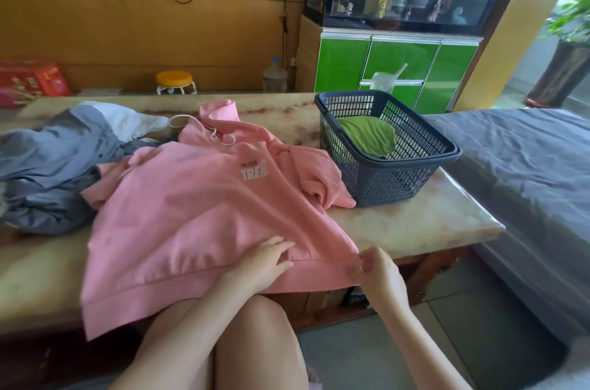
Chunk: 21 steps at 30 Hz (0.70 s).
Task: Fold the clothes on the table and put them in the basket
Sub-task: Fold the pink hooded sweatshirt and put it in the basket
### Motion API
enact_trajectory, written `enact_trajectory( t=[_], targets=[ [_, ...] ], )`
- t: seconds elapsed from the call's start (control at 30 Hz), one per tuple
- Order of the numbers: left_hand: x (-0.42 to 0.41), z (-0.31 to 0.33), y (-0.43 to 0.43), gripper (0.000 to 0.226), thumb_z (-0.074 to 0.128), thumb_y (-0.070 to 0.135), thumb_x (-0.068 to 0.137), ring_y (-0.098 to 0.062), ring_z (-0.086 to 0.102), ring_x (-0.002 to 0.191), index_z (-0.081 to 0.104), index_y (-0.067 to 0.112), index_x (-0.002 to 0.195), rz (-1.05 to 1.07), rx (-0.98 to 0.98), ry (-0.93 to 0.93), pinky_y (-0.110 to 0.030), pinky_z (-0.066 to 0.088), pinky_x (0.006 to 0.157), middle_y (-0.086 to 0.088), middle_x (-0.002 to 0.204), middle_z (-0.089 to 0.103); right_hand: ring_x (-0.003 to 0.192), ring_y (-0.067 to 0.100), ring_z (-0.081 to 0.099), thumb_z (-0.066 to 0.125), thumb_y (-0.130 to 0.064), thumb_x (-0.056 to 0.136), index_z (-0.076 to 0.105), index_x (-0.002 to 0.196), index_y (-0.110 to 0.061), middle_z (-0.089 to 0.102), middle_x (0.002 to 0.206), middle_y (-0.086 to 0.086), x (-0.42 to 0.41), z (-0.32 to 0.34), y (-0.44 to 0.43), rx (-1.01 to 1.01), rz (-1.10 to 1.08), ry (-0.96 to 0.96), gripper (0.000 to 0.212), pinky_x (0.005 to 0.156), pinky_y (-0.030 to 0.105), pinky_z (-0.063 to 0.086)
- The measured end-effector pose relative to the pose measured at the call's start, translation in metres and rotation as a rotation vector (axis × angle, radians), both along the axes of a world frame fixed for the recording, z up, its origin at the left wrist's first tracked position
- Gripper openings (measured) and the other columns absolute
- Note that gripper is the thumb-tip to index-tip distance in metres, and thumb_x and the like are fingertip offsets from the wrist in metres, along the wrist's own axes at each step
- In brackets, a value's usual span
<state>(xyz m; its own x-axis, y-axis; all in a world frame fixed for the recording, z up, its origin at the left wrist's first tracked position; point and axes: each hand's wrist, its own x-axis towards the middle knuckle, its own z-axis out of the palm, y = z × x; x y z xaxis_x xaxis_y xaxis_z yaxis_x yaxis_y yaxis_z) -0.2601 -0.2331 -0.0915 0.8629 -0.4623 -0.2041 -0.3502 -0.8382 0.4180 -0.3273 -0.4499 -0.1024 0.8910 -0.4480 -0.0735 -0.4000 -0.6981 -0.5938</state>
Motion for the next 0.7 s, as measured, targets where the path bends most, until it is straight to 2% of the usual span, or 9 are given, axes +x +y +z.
enact_trajectory(
  t=[0.1,0.17,0.27,0.37,0.43,0.5,0.57,0.63,0.7],
  targets=[
    [0.006,-0.005,0.015,0.061,0.049,0.043,0.094,-0.017,0.02,0.142,0.024,0.031,0.149,0.06,0.049,-0.116,-0.035,0.023,0.114,0.003,0.155,0.023,0.11,0.02,0.046,0.055,-0.031,0.092,0.057,0.118,-0.023,0.056,0.117,-0.002,0.026,0.004,0.008,-0.142,0.083,-0.126,0.027,0.085,0.033,0.043],
    [0.011,-0.01,0.026,0.069,0.051,0.051,0.09,-0.016,0.013,0.145,0.02,0.033,0.149,0.101,0.127,-0.107,-0.042,0.021,0.115,0.005,0.157,0.016,0.113,0.022,0.047,0.053,-0.035,0.093,0.055,0.125,-0.022,0.057,0.121,-0.001,0.049,0.006,0.015,-0.091,0.104,-0.084,0.034,0.087,0.036,0.044],
    [0.014,-0.016,0.039,0.07,0.054,0.054,0.087,-0.016,0.024,0.141,0.026,0.033,0.147,0.126,0.151,-0.131,-0.036,0.027,0.111,0.003,0.152,0.028,0.103,0.024,0.058,0.048,-0.037,0.094,0.059,0.12,-0.023,0.066,0.114,0.002,0.076,0.009,0.021,0.076,0.079,-0.013,0.032,0.078,0.034,0.049],
    [0.018,-0.019,0.043,0.05,0.056,0.04,0.091,-0.013,0.045,0.123,0.046,0.028,0.139,0.202,-0.093,-0.245,-0.025,0.037,0.099,0.006,0.131,0.049,0.097,0.026,0.062,0.053,-0.036,0.092,0.065,0.112,-0.024,0.069,0.109,0.003,0.094,0.019,0.024,0.161,0.035,-0.048,0.027,0.076,0.033,0.049],
    [0.025,-0.019,0.039,0.044,0.06,0.029,0.091,-0.018,0.045,0.123,0.053,0.023,0.134,0.271,-0.171,-0.326,-0.029,0.038,0.099,0.001,0.129,0.05,0.099,0.028,0.062,0.058,-0.034,0.089,0.066,0.111,-0.026,0.069,0.108,0.005,0.106,0.022,0.026,0.152,0.038,-0.026,0.025,0.082,0.036,0.05],
    [0.033,-0.021,0.035,0.046,0.061,0.027,0.09,-0.024,0.037,0.13,0.052,0.022,0.135,0.349,-0.123,-0.357,-0.034,0.035,0.104,-0.004,0.14,0.043,0.099,0.029,0.061,0.062,-0.032,0.085,0.066,0.11,-0.026,0.069,0.106,0.006,0.112,0.022,0.029,0.162,0.035,0.006,0.026,0.084,0.037,0.05],
    [0.039,-0.023,0.036,0.051,0.056,0.032,0.093,-0.026,0.034,0.131,0.042,0.025,0.141,0.456,0.003,-0.309,-0.035,0.034,0.103,-0.006,0.144,0.037,0.1,0.028,0.062,0.066,-0.032,0.083,0.065,0.112,-0.024,0.069,0.104,0.005,0.112,0.018,0.03,0.174,0.005,0.001,0.03,0.083,0.034,0.049],
    [0.042,-0.028,0.043,0.05,0.056,0.035,0.092,-0.029,0.04,0.122,0.045,0.024,0.139,0.517,0.09,-0.318,-0.037,0.036,0.098,-0.008,0.135,0.044,0.098,0.025,0.062,0.069,-0.031,0.082,0.063,0.112,-0.021,0.068,0.098,0.002,0.11,0.013,0.03,0.179,-0.019,-0.016,0.032,0.079,0.032,0.047],
    [0.043,-0.032,0.054,0.042,0.061,0.03,0.089,-0.032,0.046,0.111,0.056,0.02,0.129,0.552,0.053,-0.348,-0.042,0.042,0.09,-0.012,0.12,0.052,0.094,0.022,0.061,0.066,-0.031,0.084,0.061,0.107,-0.023,0.066,0.093,-0.002,0.106,0.008,0.031,0.152,-0.034,-0.034,0.024,0.074,0.03,0.044]
  ],
)
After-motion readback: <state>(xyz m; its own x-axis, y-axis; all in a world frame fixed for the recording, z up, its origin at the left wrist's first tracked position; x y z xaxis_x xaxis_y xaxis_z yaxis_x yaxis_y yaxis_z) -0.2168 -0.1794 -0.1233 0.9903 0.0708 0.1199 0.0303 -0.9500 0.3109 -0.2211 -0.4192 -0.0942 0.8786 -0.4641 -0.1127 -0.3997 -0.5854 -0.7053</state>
